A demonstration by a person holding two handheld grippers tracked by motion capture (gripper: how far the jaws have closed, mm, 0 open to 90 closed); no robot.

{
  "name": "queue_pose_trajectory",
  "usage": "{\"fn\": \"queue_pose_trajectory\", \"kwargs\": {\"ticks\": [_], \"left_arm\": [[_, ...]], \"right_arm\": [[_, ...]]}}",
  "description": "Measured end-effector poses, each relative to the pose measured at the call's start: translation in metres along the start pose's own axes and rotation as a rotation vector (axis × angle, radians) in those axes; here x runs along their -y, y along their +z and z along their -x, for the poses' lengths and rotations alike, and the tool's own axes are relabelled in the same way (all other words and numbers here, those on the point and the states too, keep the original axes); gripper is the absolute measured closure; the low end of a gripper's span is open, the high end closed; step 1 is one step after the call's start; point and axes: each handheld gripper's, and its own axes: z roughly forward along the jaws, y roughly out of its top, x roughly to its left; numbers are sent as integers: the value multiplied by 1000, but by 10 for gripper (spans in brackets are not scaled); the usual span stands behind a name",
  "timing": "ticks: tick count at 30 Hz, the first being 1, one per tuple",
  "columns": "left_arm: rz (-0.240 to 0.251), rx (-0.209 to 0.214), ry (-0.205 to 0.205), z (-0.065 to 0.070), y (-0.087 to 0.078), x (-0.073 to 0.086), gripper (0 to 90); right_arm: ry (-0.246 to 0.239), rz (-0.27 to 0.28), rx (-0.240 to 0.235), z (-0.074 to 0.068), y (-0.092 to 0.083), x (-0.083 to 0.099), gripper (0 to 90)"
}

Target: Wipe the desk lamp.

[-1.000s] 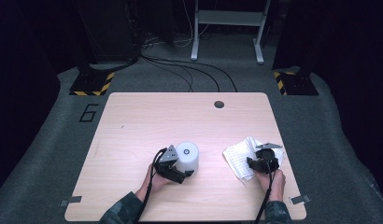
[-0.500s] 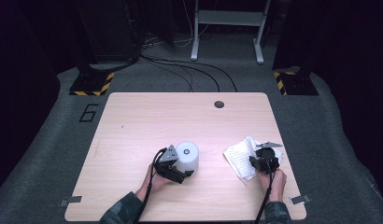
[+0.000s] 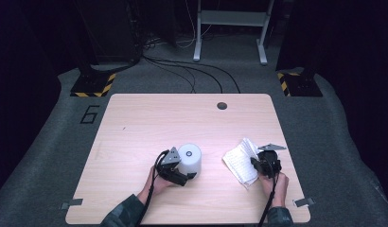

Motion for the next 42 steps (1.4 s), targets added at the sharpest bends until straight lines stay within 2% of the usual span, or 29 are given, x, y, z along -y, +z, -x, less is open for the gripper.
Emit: {"fn": "queue_pose_trajectory", "kwargs": {"ticks": [5,11,14,18,26,42], "left_arm": [[1,-2,-1,0,0,0,67],[-3,-4,-2,1,0,0,68],[-1,-5,-2,2,0,0,70],[3,-6,0,2,0,0,71],[4,-6,1,2,0,0,72],[7,-6,9,2,0,1,74]], "right_arm": [[-9,32,-45,-8,-7,-1,849],[-54,47,-82,-21,-13,-8,847],[-80,61,-52,-30,-17,-12,845],[-119,73,-75,-43,-22,-16,844],[-158,107,-188,-64,-30,-24,843],[-204,186,-350,-104,-46,-46,845]]}}
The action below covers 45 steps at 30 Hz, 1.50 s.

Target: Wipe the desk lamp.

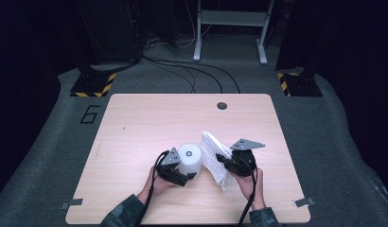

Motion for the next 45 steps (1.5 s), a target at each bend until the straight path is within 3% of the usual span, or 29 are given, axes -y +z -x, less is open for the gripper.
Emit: {"fn": "queue_pose_trajectory", "kwargs": {"ticks": [10,23,30,38,45], "left_arm": [[-7,1,9,0,0,0,74],[-7,-7,24,0,0,0,76],[-7,-7,21,0,0,0,76],[-8,-12,35,0,0,0,76],[-1,-11,30,1,0,1,76]], "right_arm": [[-36,33,-85,-18,7,-24,845],[-52,31,-145,-34,23,-39,847],[-59,-17,-131,-36,41,-35,850],[-27,-12,-125,-33,47,-37,853],[-38,-8,-120,-31,55,-42,854]]}}
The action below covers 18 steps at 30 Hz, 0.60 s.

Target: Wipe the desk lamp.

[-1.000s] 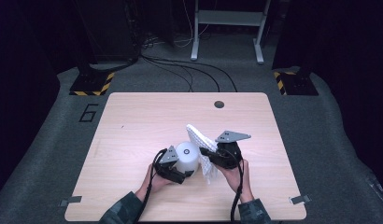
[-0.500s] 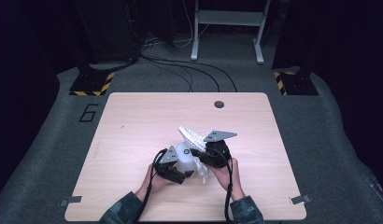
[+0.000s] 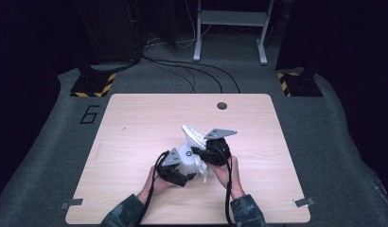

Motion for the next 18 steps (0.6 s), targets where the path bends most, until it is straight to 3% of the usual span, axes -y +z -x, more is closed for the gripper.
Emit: {"fn": "queue_pose_trajectory", "kwargs": {"ticks": [18], "left_arm": [[-12,0,5,1,0,0,76]], "right_arm": [[-9,-17,-8,-8,22,-14,854]]}}
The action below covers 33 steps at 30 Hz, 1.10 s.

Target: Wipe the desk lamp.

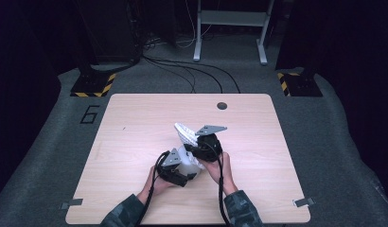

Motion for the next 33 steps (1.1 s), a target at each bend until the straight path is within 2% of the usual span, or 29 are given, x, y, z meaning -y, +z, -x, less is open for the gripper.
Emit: {"fn": "queue_pose_trajectory", "kwargs": {"ticks": [4,6,18,23,24,33], "left_arm": [[10,-1,-10,1,1,0,76],[11,-6,1,0,1,0,75],[8,-6,2,0,1,0,75],[7,-5,-2,0,1,0,75],[7,-5,0,0,1,0,75],[5,-1,-11,1,1,0,75]], "right_arm": [[2,-1,-16,-4,2,0,854],[0,3,-24,-5,3,0,854],[8,6,-54,-11,-3,8,854],[26,8,-54,-12,-11,14,854],[15,7,-52,-11,-12,15,854],[22,8,-29,-6,-22,19,854]]}}
